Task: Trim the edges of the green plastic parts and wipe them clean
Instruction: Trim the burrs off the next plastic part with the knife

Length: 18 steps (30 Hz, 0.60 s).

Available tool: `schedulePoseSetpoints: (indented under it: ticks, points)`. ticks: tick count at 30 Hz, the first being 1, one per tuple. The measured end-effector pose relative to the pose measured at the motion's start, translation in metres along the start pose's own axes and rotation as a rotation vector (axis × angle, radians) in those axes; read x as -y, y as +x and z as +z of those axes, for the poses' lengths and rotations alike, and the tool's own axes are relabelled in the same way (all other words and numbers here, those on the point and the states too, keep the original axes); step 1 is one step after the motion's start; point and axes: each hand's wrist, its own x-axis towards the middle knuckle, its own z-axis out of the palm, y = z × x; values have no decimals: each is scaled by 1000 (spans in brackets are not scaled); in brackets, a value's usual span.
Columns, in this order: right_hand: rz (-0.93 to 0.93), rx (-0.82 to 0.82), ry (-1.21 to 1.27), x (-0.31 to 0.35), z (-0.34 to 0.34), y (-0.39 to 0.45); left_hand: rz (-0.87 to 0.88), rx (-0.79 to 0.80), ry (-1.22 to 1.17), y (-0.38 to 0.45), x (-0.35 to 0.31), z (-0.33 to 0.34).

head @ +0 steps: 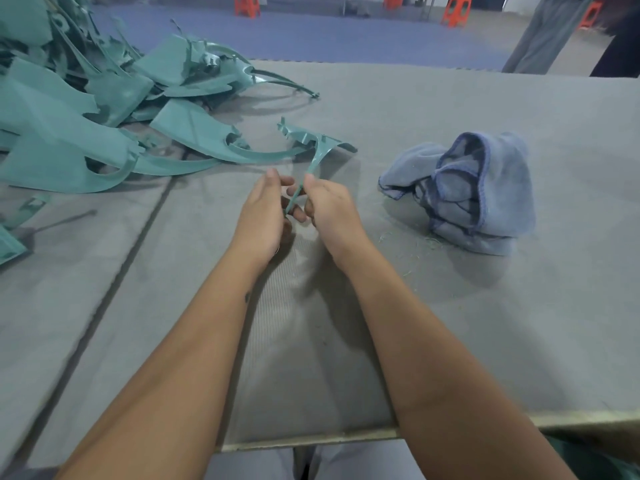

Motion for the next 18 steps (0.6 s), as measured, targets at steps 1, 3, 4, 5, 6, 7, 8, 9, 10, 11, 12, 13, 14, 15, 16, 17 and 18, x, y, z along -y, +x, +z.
schedulePoseSetpoints:
  ticks: [1, 3, 4, 5, 6, 7, 8, 9, 10, 11, 12, 13, 14, 15, 16, 17, 18]
  points:
    - [-11, -4, -47, 0, -2, 0, 10, -34, 33, 0, 0, -2]
    - [4, -27, -89, 1, -6, 2, 20, -72, 48, 2, 1, -6]
    - [13, -39, -89, 1, -8, 3, 10, -69, 26, 3, 2, -9]
    - [17, -39, -70, 1, -10, 3, -3, -58, -3, 5, 2, -11]
    - [14, -21, -40, 0, -12, 3, -16, -43, -27, 6, 2, -13]
    - [10, 19, 6, 0, -13, 2, -28, -31, -47, 8, 3, -14]
    - [6, 75, 45, -1, -13, 2, -38, -24, -68, 9, 3, -15]
    - [5, 128, 58, -2, -13, 1, -47, -23, -93, 10, 3, -15]
    - [1, 159, 31, -3, -12, 2, -54, -23, -117, 10, 2, -15]
    - [-6, 168, -12, -5, -11, 2, -59, -24, -137, 10, 2, -15]
    - [-16, 157, -50, -6, -10, 3, -63, -24, -151, 10, 2, -16]
    - [-28, 134, -68, -7, -9, 3, -68, -22, -160, 10, 2, -16]
    - [-40, 113, -72, -9, -8, 4, -71, -18, -169, 10, 2, -16]
    - [-46, 94, -68, -10, -8, 5, -73, -9, -178, 11, 2, -17]
    - [-42, 70, -52, -11, -9, 5, -72, 3, -183, 12, 3, -17]
    - [-25, 39, -5, -11, -10, 7, -70, 17, -186, 12, 3, -19]
    - [4, 2, 76, -11, -13, 8, -67, 31, -190, 12, 3, -20]
